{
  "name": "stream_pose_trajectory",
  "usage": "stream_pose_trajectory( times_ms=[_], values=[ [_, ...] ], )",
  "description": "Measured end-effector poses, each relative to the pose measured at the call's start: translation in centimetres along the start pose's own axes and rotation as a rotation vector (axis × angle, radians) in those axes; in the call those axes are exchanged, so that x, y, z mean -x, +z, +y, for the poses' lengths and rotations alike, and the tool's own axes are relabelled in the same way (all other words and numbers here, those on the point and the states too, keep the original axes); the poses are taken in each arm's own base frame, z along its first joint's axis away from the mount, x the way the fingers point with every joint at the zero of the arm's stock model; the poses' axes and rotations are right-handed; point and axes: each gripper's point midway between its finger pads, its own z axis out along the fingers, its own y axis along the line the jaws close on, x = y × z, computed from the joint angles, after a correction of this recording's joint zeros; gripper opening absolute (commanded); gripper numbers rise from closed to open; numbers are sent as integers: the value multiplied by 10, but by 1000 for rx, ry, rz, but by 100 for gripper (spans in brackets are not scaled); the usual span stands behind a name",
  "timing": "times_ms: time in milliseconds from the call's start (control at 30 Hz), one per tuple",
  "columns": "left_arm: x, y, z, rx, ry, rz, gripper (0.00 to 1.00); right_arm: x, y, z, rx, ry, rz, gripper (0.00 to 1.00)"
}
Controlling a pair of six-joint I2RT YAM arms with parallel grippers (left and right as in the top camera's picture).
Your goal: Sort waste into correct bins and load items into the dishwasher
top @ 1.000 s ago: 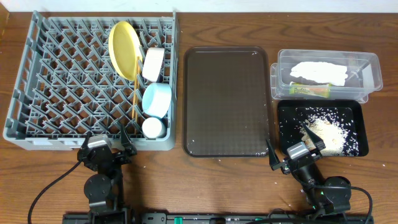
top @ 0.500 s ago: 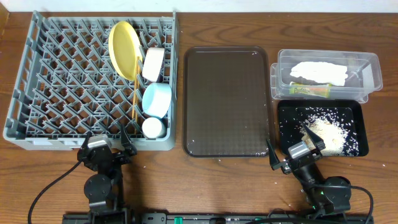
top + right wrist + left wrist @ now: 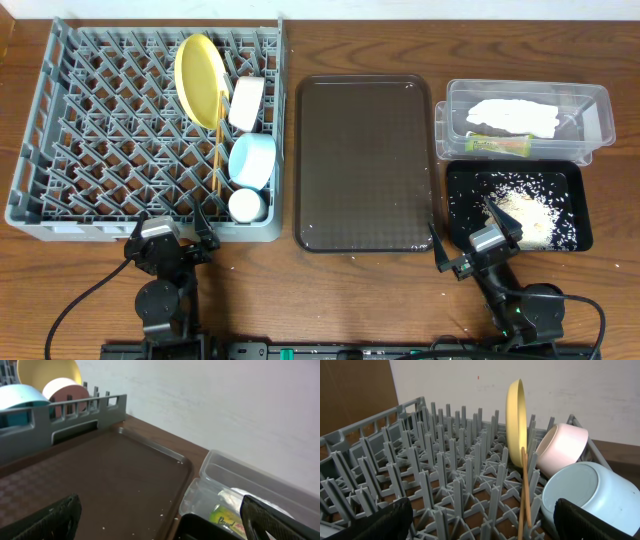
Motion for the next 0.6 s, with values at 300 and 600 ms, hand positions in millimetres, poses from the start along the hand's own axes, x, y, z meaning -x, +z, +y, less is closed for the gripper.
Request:
stream_pose_trajectory(
  times_ms=[300,600],
  values=[
    [0,0,0,0,0,0,90,0,0,0,0,42,0,99],
    [0,0,0,0,0,0,90,0,0,0,0,45,2,99]
  ],
)
